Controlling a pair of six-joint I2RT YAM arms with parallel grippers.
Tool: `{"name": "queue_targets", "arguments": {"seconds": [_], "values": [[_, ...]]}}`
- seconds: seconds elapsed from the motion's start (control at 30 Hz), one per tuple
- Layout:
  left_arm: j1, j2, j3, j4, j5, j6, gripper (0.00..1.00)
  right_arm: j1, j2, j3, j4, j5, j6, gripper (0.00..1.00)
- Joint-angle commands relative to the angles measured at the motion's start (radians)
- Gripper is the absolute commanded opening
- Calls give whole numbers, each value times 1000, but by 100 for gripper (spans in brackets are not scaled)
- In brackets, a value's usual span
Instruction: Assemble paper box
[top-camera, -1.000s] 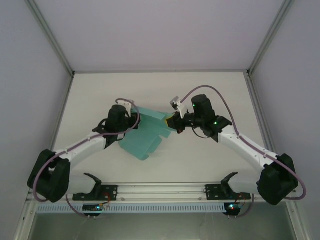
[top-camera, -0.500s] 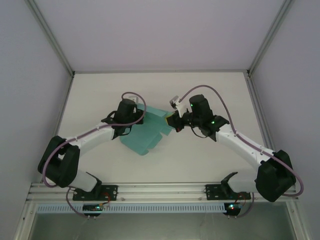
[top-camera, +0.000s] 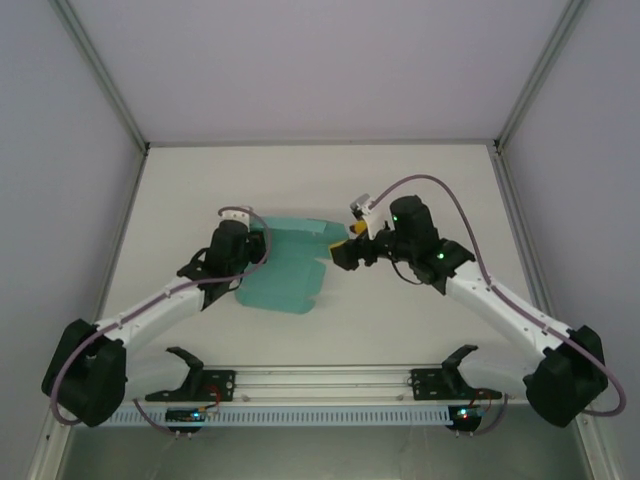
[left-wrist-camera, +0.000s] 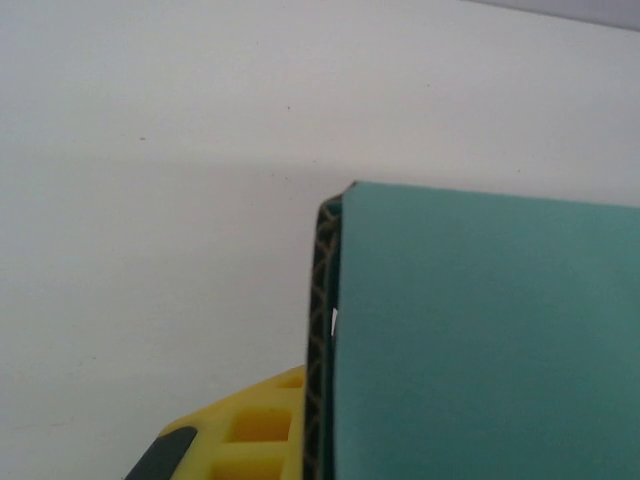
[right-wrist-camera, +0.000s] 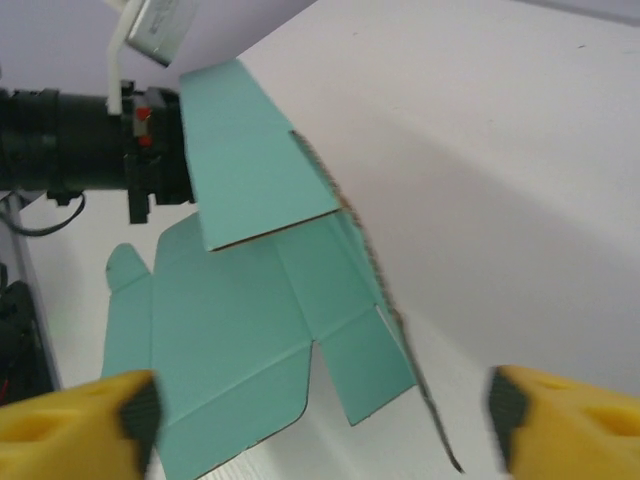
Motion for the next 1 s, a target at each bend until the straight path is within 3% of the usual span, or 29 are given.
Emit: {"name": "queue_targets", "arguments": {"seconds": [0.0,0.13,0.23,0.5,0.77,0.97], "values": [[-14,-43,0,-24,-100,-49,0,-1,-71,-39,50,132,65,99],[-15,-54,-26,-13,-85,-82,0,-1,-119,-47,112,248,123,99],[-20,-48,-34,10,-60,-84,0,-2,-97,-31,122,262,126,99],[-29,-29,-21,2,-48,-113,0,32,105,68,111,195,139,99],[-42,1,-5,-7,-40,-93,0,104,301,137,99,334,117,99],[-55,18,3,-1,-27,-57,0,132,366,160,135,406,117,99]]}}
